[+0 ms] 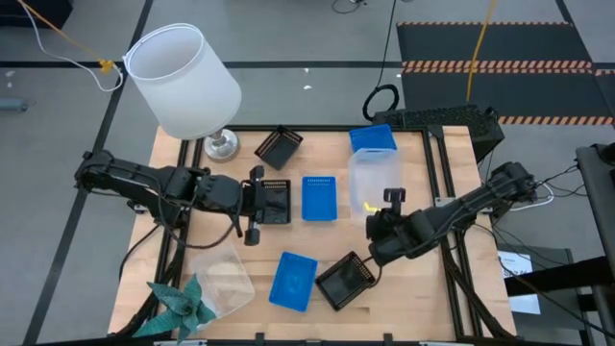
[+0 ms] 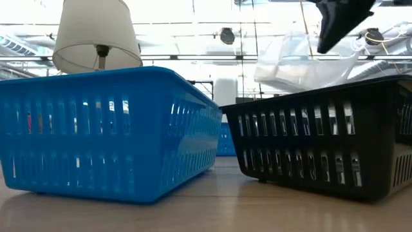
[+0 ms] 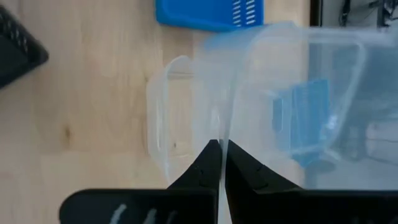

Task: Stack baskets by color
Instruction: Stack the bottom right transparent bin on top of the top right transparent bin

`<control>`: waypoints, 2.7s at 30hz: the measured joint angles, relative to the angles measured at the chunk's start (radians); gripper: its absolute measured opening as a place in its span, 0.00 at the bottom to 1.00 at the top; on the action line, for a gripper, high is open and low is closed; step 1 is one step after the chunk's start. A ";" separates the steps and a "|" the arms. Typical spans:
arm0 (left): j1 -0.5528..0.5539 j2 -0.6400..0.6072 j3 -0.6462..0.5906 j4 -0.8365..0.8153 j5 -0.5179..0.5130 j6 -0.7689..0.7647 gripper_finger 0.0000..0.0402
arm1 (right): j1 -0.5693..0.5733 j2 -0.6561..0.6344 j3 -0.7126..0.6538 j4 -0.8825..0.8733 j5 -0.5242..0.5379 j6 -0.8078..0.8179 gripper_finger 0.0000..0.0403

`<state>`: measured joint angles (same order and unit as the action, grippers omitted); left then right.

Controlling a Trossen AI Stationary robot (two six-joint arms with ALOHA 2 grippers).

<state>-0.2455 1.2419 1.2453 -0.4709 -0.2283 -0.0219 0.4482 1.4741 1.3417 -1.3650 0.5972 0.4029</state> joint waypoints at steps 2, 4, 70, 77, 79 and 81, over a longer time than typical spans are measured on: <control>0.000 0.009 0.000 0.009 -0.001 0.001 0.08 | -0.007 -0.001 -0.007 0.000 -0.007 -0.008 0.00; 0.001 0.019 0.002 0.013 -0.001 0.004 0.08 | -0.012 0.001 -0.008 0.011 -0.024 -0.010 0.00; 0.004 0.048 0.001 0.019 -0.001 0.053 0.08 | -0.135 0.001 -0.093 0.143 -0.230 -0.032 0.01; 0.004 0.048 0.001 0.019 -0.001 0.053 0.08 | -0.135 0.001 -0.093 0.142 -0.200 -0.029 0.01; 0.004 0.048 0.001 0.019 -0.001 0.053 0.08 | -0.135 0.001 -0.093 0.142 -0.199 -0.029 0.01; 0.004 0.048 0.001 0.019 -0.001 0.052 0.08 | -0.135 0.001 -0.093 0.142 -0.200 -0.026 0.01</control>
<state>-0.2417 1.2896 1.2461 -0.4515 -0.2291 0.0303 0.3134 1.4754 1.2488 -1.2232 0.3971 0.3765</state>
